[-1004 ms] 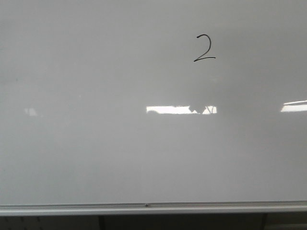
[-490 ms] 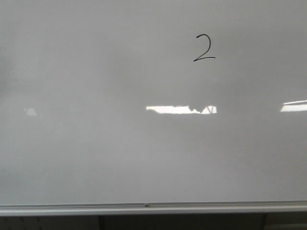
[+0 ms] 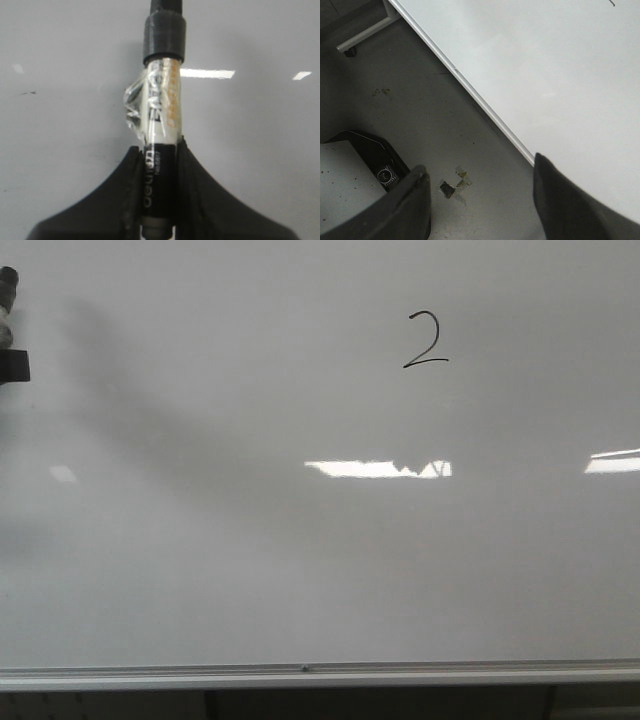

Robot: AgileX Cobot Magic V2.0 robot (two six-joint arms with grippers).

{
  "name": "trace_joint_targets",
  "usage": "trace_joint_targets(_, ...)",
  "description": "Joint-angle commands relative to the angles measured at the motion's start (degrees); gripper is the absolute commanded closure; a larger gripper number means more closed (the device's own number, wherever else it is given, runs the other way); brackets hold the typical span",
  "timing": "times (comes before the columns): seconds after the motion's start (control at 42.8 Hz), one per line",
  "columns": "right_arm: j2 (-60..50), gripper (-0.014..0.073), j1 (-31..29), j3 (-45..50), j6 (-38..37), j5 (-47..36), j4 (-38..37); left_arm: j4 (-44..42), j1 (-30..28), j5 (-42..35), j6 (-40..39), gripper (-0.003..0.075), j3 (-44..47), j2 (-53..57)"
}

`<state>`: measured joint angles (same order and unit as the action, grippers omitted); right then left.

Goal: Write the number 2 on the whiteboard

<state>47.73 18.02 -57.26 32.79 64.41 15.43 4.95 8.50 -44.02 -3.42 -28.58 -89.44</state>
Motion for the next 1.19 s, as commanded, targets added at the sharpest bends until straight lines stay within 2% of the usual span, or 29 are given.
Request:
trace_joint_targets(0.0, -0.3, 0.0127, -0.2, -1.7, -0.1, -3.0, 0.7, 0.4, -0.1, -5.9, -0.5, 0.0720, -2.7, -0.3)
trace_joint_targets(0.234, -0.3, 0.0127, -0.2, -1.7, -0.1, -3.0, 0.8, 0.4, -0.1, -0.6, -0.5, 0.0550, -6.2, -2.4)
trace_joint_targets(0.467, -0.3, 0.0127, -0.2, -1.7, -0.1, -3.0, 0.8, 0.4, -0.1, 8.1, -0.5, 0.0478, -9.3, -2.6)
trace_joint_targets(0.654, -0.3, 0.0127, -0.2, -1.7, -0.1, -3.0, 0.8, 0.3, -0.4, 10.6, -0.1, 0.0294, -9.4, -1.1)
trace_joint_targets(0.724, -0.3, 0.0127, -0.2, -1.7, -0.1, -3.0, 0.8, 0.2, -1.1, 13.9, -0.1, 0.0272, -9.4, 0.8)
trace_joint_targets(0.888, -0.3, 0.0127, -0.2, -1.7, -0.1, -3.1, 0.8, -0.8, -2.9, 26.4, 0.1, 0.0273, -9.5, 10.2)
trace_joint_targets(0.981, -0.3, 0.0127, -0.2, -1.7, -0.9, -3.5, 0.8, -5.7, -3.2, 34.7, 0.2, 0.0273, -10.4, 17.1)
trace_joint_targets(1.074, -0.3, 0.0127, -0.5, -1.7, -7.0, -4.9, 0.8, -10.7, -2.5, 49.3, 0.2, 0.0273, -13.2, 24.3)
trace_joint_targets(1.168, -0.3, 0.0127, -1.1, -1.7, -13.6, -5.8, 0.5, -11.7, -1.5, 63.0, 0.2, 0.0273, -17.0, 30.1)
